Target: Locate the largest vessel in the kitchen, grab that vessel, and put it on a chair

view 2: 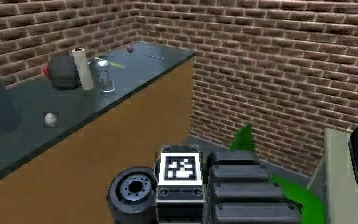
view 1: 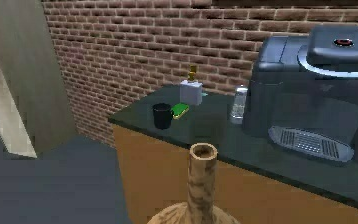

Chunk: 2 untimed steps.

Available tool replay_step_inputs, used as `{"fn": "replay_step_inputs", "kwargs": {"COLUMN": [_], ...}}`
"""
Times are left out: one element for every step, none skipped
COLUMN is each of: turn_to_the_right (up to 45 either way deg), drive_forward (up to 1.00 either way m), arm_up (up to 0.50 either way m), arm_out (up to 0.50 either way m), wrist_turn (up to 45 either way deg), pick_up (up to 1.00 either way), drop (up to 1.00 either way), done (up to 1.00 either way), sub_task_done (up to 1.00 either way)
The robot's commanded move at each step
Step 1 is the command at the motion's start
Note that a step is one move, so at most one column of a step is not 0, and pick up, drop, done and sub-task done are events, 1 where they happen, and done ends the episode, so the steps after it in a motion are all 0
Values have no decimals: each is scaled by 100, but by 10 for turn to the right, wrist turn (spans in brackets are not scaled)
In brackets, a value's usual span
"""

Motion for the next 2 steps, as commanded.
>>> {"fn": "replay_step_inputs", "kwargs": {"turn_to_the_right": [-150, 0], "drive_forward": [0, 25], "arm_up": [0, 0], "arm_out": [0, 0], "wrist_turn": [0, 0], "pick_up": [0, 0], "drop": [0, 0], "done": [0, 0], "sub_task_done": [0, 0]}}
